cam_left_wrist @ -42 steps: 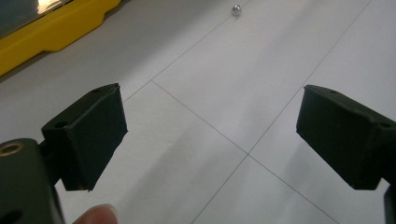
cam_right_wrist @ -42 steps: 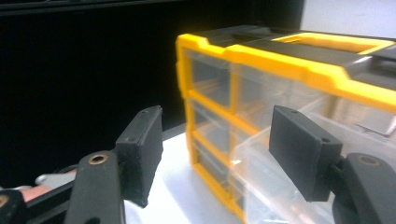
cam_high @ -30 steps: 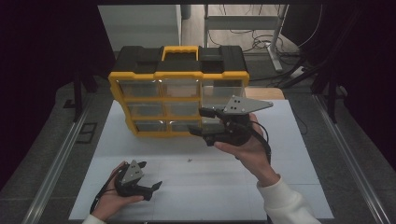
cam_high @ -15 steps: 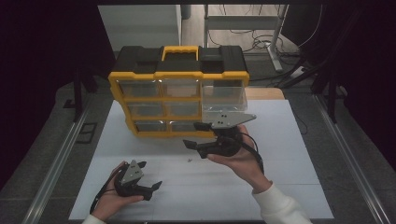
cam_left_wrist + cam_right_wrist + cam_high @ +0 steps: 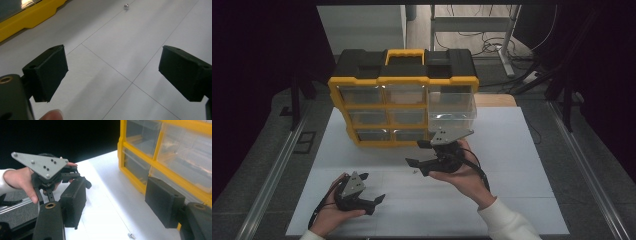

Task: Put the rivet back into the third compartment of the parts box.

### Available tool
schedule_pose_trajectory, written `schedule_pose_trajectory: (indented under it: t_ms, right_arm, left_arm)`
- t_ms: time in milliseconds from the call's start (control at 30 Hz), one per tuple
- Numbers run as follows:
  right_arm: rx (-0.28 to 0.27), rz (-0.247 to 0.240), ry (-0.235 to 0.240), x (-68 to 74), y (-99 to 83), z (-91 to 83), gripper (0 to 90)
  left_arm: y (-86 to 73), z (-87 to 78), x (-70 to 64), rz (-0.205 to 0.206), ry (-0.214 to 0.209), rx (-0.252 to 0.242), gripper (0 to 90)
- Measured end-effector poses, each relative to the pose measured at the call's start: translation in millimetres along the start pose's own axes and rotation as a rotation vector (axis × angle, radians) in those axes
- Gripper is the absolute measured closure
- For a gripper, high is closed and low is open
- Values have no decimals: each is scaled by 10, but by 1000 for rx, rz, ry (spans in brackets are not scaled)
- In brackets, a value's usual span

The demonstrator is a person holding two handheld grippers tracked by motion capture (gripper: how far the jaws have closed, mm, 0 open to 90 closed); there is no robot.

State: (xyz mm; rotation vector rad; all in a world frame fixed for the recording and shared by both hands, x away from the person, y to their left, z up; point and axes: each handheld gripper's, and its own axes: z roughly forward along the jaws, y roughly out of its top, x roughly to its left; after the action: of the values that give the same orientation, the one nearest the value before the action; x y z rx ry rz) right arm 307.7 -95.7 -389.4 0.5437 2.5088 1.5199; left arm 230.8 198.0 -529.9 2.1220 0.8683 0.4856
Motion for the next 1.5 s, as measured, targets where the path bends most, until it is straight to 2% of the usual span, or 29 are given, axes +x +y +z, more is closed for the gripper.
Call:
schedule_pose_trajectory:
  t_ms: [733,1500]
  right_arm:
    - [119,45,-11,-125,-315,318,314]
    - [178,62,-31,-179,-456,466,306]
  left_arm:
    - [-2,0,-4,3,-4,3,90]
    - [-2,-1,-4,6,-5,3,90]
